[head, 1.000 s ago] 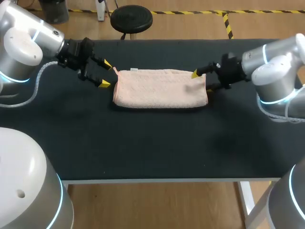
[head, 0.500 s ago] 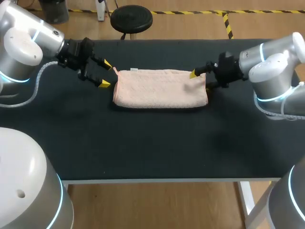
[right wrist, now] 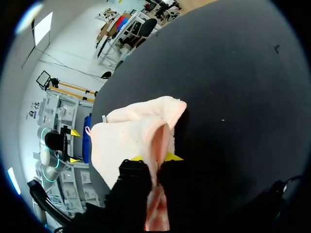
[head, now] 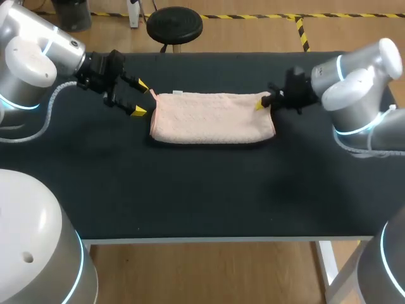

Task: Fold the towel

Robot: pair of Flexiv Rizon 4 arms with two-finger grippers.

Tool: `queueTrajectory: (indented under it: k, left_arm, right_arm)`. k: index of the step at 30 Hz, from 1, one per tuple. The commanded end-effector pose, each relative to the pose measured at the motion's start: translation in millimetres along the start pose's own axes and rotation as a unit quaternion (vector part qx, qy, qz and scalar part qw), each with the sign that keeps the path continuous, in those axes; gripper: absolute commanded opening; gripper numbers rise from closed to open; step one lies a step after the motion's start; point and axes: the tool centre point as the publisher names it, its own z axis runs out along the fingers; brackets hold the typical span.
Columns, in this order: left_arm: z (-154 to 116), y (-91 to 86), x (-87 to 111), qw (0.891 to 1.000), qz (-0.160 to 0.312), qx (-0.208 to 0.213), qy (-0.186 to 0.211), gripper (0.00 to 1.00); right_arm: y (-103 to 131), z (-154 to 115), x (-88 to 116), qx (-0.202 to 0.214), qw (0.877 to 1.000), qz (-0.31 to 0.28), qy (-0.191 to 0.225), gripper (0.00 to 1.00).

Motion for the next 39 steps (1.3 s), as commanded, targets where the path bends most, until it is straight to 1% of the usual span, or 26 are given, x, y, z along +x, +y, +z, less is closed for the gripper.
queueTrajectory:
  k: [1, 5, 9, 14, 21, 26, 33, 39]
  left_arm:
    - [0.5, 0.8, 0.6, 1.000, 0.001, 0.001, -0.001, 1.00]
    - [0.5, 0.8, 0.6, 1.000, 0.001, 0.001, -0.001, 1.00]
    - [0.5, 0.8, 0.6, 1.000, 0.001, 0.001, -0.001, 1.00]
    - [0.5, 0.8, 0.6, 1.000, 0.001, 0.001, -0.001, 1.00]
    - [0.5, 0.8, 0.6, 1.000, 0.001, 0.001, -0.001, 1.00]
    - [0.5, 0.8, 0.6, 1.000, 0.001, 0.001, -0.001, 1.00]
    - [0.5, 0.8, 0.6, 1.000, 0.001, 0.001, -0.001, 1.00]
    - [0.5, 0.8, 0.6, 1.000, 0.001, 0.001, -0.001, 1.00]
  right_arm:
    - [3.9, -2.2, 17.6, -0.002, 0.999, -0.016, -0.050, 0.00]
    - [7.0, -0.4, 38.5, -0.006, 0.997, -0.035, -0.070, 0.00]
    - [9.2, 8.8, 64.9, -0.012, 0.996, -0.054, -0.073, 0.00]
    - [8.3, 31.0, 97.0, -0.010, 0.995, -0.070, -0.074, 0.00]
    - [3.3, 61.0, 141.0, -0.008, 0.994, -0.088, -0.062, 0.00]
    - [-2.1, 74.2, 164.2, -0.011, 0.995, -0.083, -0.053, 0.00]
    - [-19.4, 91.1, 195.2, -0.009, 0.995, -0.097, -0.031, 0.00]
    - [-27.9, 103.3, 213.7, -0.010, 0.993, -0.115, -0.027, 0.00]
